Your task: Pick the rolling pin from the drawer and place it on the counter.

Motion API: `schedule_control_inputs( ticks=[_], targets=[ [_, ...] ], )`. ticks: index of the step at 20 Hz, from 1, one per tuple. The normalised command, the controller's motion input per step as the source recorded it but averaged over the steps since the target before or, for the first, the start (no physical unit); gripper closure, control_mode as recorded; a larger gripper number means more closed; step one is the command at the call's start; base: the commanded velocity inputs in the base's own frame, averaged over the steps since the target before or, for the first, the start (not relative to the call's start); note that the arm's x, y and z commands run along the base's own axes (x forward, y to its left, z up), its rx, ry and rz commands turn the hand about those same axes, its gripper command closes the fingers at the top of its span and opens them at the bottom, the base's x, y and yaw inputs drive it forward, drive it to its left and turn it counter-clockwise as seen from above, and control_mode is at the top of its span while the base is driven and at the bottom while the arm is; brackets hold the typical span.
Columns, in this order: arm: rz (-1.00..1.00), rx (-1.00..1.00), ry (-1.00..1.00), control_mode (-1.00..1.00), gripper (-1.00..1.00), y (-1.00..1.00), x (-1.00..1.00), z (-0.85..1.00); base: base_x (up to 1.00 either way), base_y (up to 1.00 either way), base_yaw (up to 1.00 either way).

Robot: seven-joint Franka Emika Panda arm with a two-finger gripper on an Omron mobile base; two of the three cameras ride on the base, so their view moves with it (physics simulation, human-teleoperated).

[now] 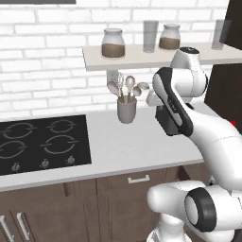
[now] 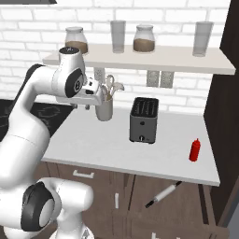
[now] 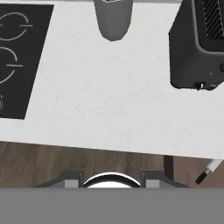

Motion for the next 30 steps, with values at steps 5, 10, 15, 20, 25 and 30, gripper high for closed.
schedule_control_inputs(
  ticks=[5, 10, 15, 20, 25, 30],
  targets=[
    [0.0, 0.0, 0.0, -1.0, -1.0, 0.0, -0.02, 0.0, 0.0, 0.0, 0.0],
    [-0.02, 0.0, 0.0, -1.0, -1.0, 0.0, -0.46, -0.42, 0.0, 0.0, 0.0],
    [-0.08, 0.0, 0.0, -1.0, -1.0, 0.0, -0.54, -0.83, 0.0, 0.0, 0.0],
    [-0.06, 0.0, 0.0, -1.0, -1.0, 0.0, -0.4, -0.95, 0.0, 0.0, 0.0],
    [-0.01, 0.0, 0.0, 1.0, -1.0, 0.0, -0.07, -0.14, -0.24, 0.0, -0.08],
    [0.0, 0.0, 0.0, 1.0, -1.0, 0.0, 0.0, 0.0, -0.26, 0.01, -0.16]
  ],
)
